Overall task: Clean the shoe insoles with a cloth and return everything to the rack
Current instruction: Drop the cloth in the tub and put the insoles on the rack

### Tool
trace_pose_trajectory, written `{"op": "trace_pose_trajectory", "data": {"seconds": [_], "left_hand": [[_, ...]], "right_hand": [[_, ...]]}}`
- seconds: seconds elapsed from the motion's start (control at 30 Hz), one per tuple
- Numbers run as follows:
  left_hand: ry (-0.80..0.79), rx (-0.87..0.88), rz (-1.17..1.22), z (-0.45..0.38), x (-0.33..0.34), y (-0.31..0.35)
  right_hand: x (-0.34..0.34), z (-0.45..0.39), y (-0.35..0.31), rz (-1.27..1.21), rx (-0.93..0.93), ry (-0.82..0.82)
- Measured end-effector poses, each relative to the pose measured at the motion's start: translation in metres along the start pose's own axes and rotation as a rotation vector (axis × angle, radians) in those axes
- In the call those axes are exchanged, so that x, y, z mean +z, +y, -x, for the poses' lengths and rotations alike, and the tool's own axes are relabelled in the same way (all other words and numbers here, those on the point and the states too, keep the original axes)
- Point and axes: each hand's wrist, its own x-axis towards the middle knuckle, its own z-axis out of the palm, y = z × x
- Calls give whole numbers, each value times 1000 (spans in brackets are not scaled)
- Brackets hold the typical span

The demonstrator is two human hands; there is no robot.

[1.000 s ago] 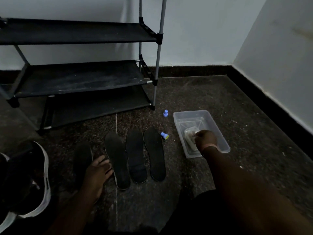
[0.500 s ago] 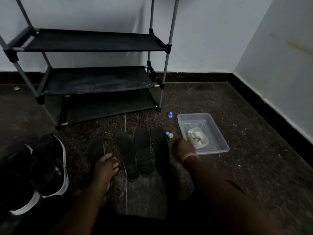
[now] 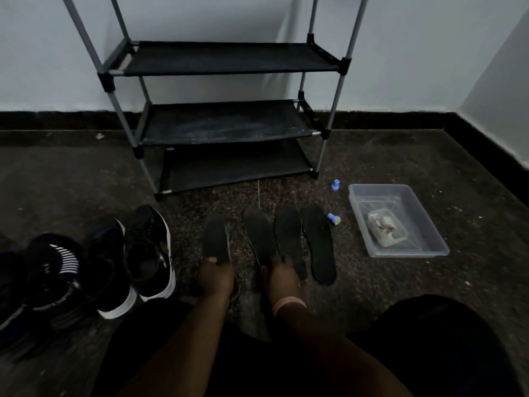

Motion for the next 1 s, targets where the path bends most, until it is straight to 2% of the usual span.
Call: {"op": "trace_pose_trajectory", "data": {"seconds": [0.1, 0.17, 0.33, 0.43, 0.57, 0.67, 0.83, 1.0], "left_hand": [[30, -70, -225, 5, 3, -6], [16, -117, -334, 7, 7, -10], [10, -116, -378, 8, 6, -11], [-71, -84, -360, 9, 1, -13], [-210, -151, -148, -27, 17, -38], [-238, -181, 120, -51, 31, -56], [-309, -188, 472, 38, -38, 30], [-358, -89, 536, 54, -79, 98]], "right_hand": [[7, -10, -5, 105, 70, -58], [10, -15, -10, 134, 120, -41], [9, -21, -18, 79, 253, -36], [4, -19, -14, 2, 281, -68], [-8, -14, -7, -204, 267, -157], [-23, -5, -12, -375, 321, -123], [-53, -2, -34, -791, 330, -36], [-85, -7, -73, -945, 196, -50]]}}
